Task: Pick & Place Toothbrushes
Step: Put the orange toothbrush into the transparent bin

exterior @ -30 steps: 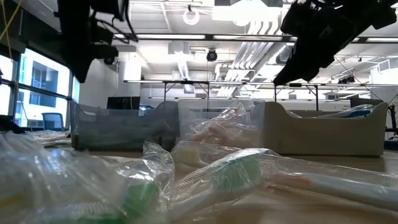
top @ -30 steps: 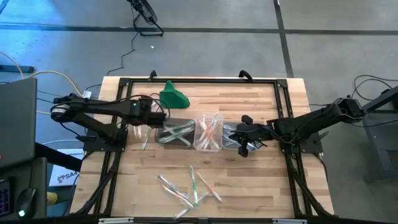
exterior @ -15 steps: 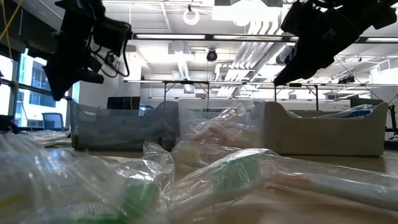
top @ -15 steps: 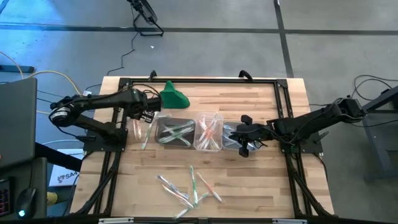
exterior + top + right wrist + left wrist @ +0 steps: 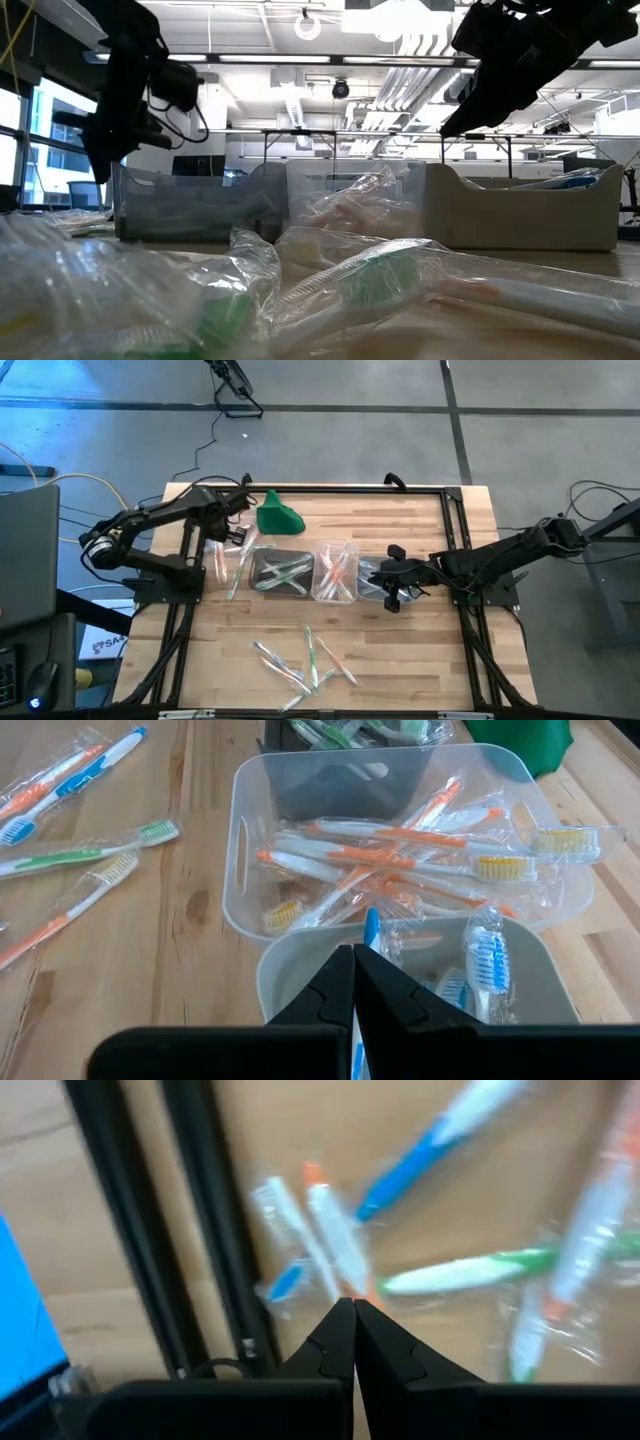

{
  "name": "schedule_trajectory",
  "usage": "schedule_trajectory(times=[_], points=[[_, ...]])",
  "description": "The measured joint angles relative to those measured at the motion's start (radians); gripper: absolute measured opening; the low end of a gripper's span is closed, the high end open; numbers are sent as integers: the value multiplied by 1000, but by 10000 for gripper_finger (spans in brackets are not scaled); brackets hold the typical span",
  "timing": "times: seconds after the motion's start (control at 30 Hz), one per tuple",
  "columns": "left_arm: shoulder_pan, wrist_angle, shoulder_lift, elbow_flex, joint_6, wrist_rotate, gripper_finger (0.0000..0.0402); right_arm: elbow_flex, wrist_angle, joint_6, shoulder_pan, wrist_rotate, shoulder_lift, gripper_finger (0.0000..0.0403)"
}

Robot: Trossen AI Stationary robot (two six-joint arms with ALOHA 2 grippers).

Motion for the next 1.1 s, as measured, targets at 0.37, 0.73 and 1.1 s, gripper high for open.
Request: schedule_trajectory(times=[0.37,0.73,1.1], points=[[174,27,0,-42,50,24,0,0,0,0,0,0,0,3],[178,204,0,-70,47,27,29,0,0,-3,0,0,0,2],[178,209,1,-71,38,24,141,0,0,-4,0,0,0,2]])
